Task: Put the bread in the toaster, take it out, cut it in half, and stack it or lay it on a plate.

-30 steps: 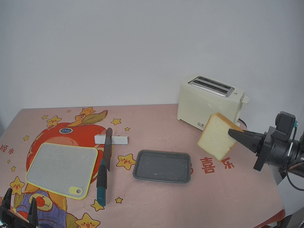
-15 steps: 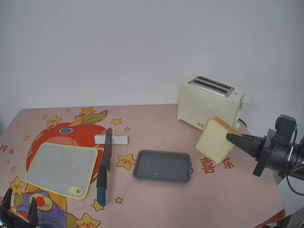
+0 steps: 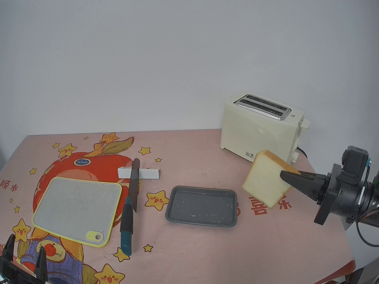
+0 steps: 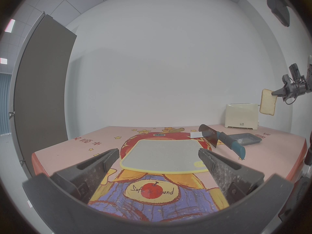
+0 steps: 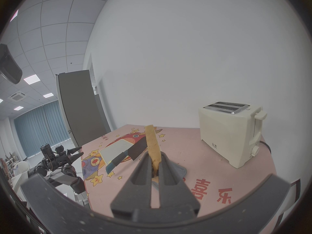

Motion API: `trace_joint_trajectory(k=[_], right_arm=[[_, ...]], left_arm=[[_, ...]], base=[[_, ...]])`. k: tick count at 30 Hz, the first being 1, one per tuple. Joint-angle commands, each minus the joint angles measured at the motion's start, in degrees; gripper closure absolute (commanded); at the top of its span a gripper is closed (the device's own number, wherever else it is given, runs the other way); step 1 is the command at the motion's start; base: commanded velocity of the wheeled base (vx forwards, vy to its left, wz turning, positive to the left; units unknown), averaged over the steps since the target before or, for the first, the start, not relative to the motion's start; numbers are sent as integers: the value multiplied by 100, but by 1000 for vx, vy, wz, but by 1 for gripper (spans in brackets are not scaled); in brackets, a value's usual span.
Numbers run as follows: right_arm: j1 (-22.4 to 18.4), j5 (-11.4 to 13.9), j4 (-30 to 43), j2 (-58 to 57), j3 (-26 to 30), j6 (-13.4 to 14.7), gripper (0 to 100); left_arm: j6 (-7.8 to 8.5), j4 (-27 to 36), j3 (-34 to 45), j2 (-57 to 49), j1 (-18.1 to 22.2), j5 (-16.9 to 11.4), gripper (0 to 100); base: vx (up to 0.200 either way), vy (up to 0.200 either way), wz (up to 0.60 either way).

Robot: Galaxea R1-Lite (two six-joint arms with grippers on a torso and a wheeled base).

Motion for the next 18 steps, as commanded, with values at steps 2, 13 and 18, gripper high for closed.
trace_joint_trajectory(k=[2,13,18], right_arm=[[13,3,2,40,29,0,100],[83,-5,-7,13,55,-9,100],[92,-5,-7,22,73,-9,100]], left_arm=[[-1,-1,101,-49,-2,1,0],[-1,-1,101,-49,-2,1,0],[-1,-1,101,-49,-2,1,0]], base=[[0,200,0],[0,200,0],[0,200,0]])
